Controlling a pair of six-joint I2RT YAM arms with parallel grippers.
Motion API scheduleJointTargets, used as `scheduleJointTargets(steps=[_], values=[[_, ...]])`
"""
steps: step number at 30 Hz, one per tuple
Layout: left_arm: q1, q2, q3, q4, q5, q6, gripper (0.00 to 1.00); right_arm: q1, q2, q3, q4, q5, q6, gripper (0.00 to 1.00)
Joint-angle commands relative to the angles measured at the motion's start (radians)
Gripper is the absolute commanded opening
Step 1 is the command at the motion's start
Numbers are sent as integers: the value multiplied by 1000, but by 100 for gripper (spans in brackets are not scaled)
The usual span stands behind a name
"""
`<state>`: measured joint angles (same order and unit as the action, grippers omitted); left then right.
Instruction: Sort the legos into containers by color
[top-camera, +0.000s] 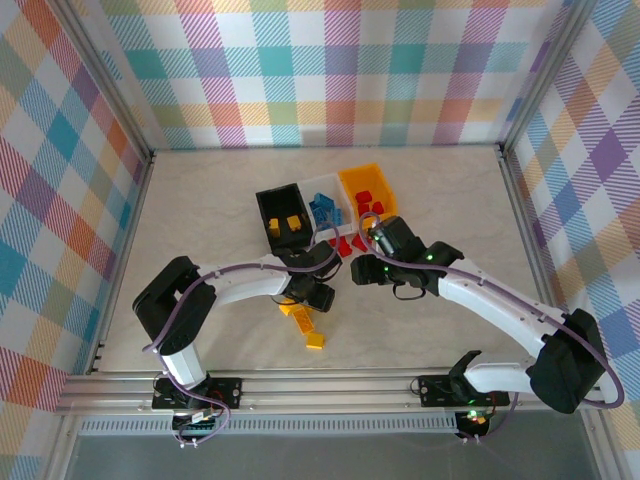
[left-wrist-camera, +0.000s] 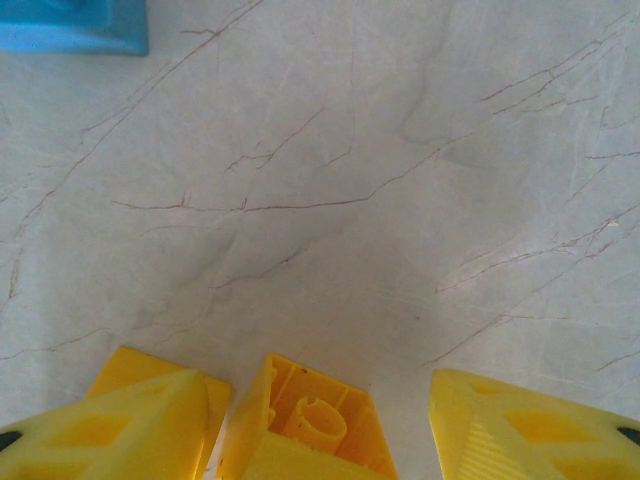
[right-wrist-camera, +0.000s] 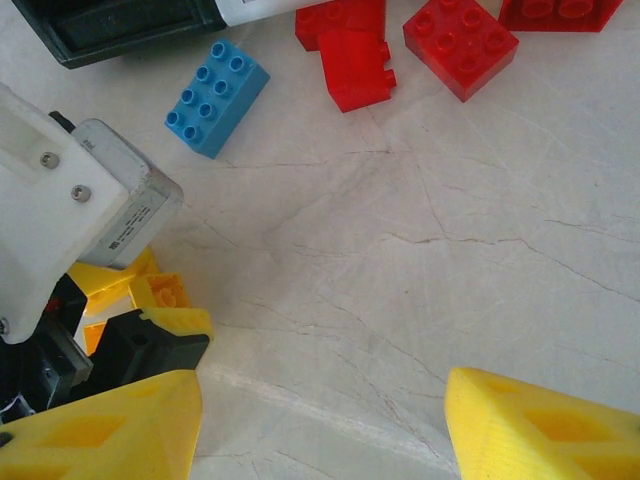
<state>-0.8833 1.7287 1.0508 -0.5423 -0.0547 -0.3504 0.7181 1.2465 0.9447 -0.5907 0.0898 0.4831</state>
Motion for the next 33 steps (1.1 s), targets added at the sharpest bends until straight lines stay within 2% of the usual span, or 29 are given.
scheduleJointTargets(steps=[1,4,7,12,24,33], values=[[-17,-1,-55,-85,11,-4,59,-8,-28,-17,11,8,8,65],[-18,-3,-67,-88,4,3,54,-9,-31,-23,13,10,11,66],[-17,3,-69,-81,4,3,44,-10,-38,-28,17,13,15,65],[-17,11,-67,-77,3,6,37,-10,-47,-31,14,18,18,65],[-9,-13,-24,-111,-49,12,33,-9,-44,-47,32,18,30,65],[101,7,151,-169,-52,72,32,-9,-64,-72,49,-4,17,65]])
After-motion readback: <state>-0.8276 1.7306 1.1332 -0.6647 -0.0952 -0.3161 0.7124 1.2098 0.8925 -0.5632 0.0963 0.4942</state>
